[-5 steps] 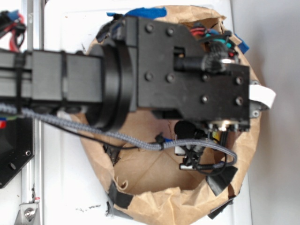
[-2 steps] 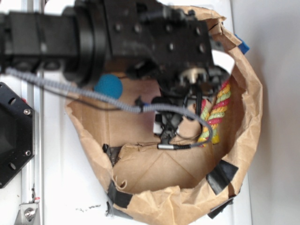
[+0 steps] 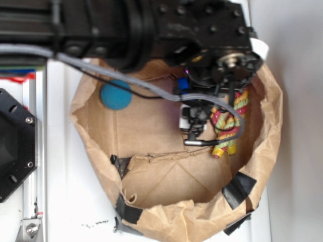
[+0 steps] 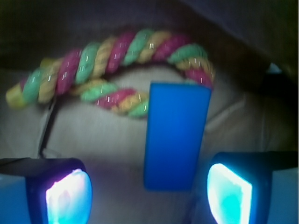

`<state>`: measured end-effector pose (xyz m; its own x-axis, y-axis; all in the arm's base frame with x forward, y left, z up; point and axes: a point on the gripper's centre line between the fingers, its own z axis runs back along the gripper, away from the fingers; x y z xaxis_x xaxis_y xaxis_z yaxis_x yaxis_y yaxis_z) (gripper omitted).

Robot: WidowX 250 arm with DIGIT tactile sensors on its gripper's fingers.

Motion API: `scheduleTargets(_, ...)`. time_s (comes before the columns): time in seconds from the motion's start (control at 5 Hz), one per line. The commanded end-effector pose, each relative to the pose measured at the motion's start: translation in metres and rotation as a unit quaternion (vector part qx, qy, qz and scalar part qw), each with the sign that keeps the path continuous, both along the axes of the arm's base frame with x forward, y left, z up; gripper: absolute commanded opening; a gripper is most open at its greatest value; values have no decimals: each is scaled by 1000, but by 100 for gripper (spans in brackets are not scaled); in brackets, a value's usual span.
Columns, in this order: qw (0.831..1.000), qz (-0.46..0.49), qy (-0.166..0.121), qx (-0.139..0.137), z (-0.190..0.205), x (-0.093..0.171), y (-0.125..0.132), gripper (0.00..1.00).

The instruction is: Grab the blue block.

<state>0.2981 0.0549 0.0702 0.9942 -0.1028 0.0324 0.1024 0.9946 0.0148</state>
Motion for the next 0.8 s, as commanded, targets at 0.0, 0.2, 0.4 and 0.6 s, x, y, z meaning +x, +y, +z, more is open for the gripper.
scheduleTargets(0.0,1000,3,-30,8,17,22,0,100)
scheduleTargets(0.2,1000,-1,-25,1,9,25,0,100)
scheduleTargets(0.4,1000,-5,-7,12,-1,29,-4,100)
scheduleTargets(0.6,1000,-14,0,23,-9,32,-9,100)
